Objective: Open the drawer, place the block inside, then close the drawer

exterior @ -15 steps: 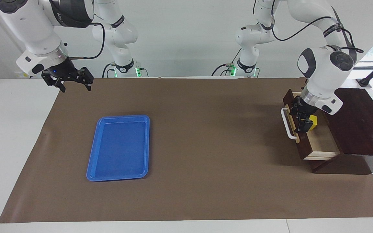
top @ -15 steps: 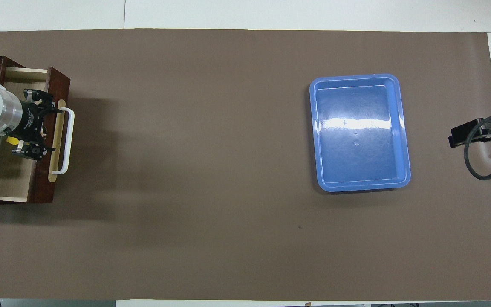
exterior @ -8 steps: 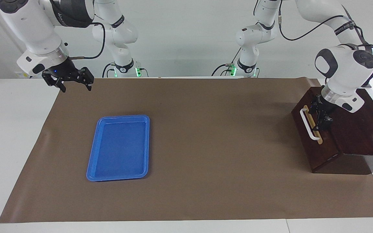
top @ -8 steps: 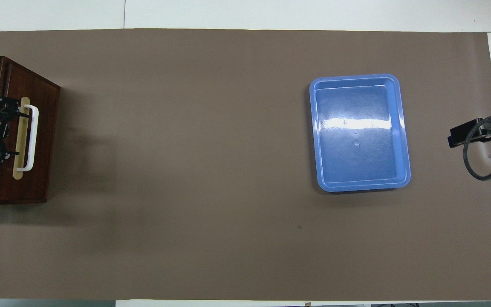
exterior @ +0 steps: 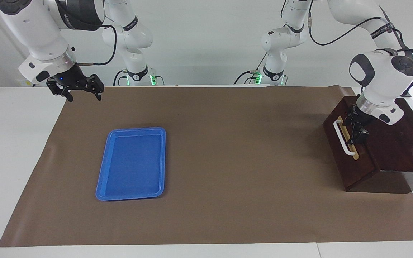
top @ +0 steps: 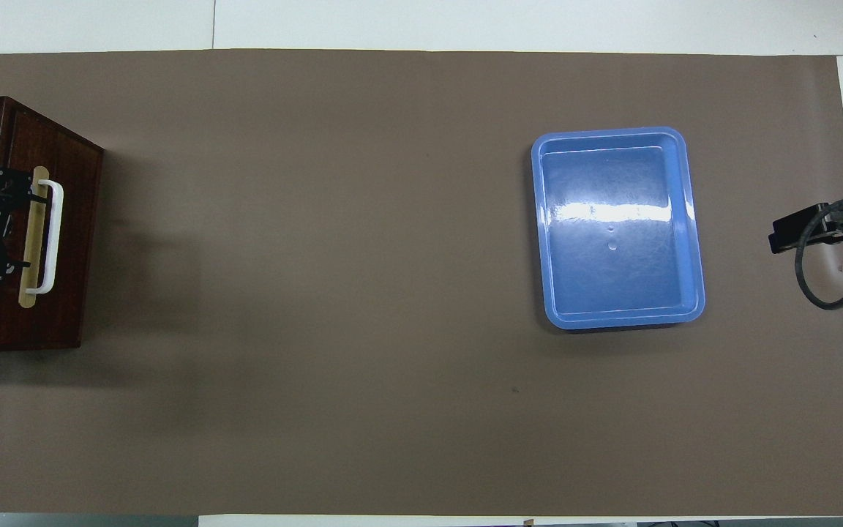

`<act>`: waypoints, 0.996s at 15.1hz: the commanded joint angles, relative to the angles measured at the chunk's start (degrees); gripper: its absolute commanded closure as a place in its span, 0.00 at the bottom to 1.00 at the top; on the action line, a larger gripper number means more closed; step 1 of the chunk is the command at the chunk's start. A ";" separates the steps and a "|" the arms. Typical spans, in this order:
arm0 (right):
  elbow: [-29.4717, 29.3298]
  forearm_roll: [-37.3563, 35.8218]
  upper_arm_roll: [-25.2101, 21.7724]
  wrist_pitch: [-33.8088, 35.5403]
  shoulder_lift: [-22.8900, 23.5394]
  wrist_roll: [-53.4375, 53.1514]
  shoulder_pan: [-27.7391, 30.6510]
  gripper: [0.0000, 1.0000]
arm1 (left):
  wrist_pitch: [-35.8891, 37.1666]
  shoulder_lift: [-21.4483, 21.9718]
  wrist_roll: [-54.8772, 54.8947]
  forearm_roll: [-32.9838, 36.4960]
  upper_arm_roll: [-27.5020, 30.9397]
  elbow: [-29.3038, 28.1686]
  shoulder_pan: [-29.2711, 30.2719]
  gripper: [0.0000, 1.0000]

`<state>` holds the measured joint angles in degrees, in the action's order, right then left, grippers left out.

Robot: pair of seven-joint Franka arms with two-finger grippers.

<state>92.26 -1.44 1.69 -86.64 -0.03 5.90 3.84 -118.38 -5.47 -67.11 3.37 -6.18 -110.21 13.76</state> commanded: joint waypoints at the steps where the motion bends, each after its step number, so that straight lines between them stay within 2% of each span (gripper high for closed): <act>1: 0.90 0.82 0.33 -0.90 -0.85 -0.98 0.46 0.00 | -1.15 0.46 4.26 1.11 0.02 -1.06 2.32 0.00; 6: 0.82 0.82 0.33 -0.90 -0.94 -0.89 0.37 0.00 | 1.13 0.20 4.00 1.11 -0.24 -0.10 -1.00 0.00; 10: 0.82 0.82 0.33 -0.81 -0.94 -0.80 0.37 0.00 | 7.09 1.33 4.62 1.03 -0.50 4.03 -5.04 0.00; 15: 0.82 0.82 0.33 -0.72 -0.94 -0.80 0.37 0.00 | 17.72 7.21 15.05 0.33 -0.59 4.74 -11.11 0.00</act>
<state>92.26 -1.44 1.70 -86.64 -0.14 5.90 3.84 -105.74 -1.98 -57.52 3.48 -7.41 -104.92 4.85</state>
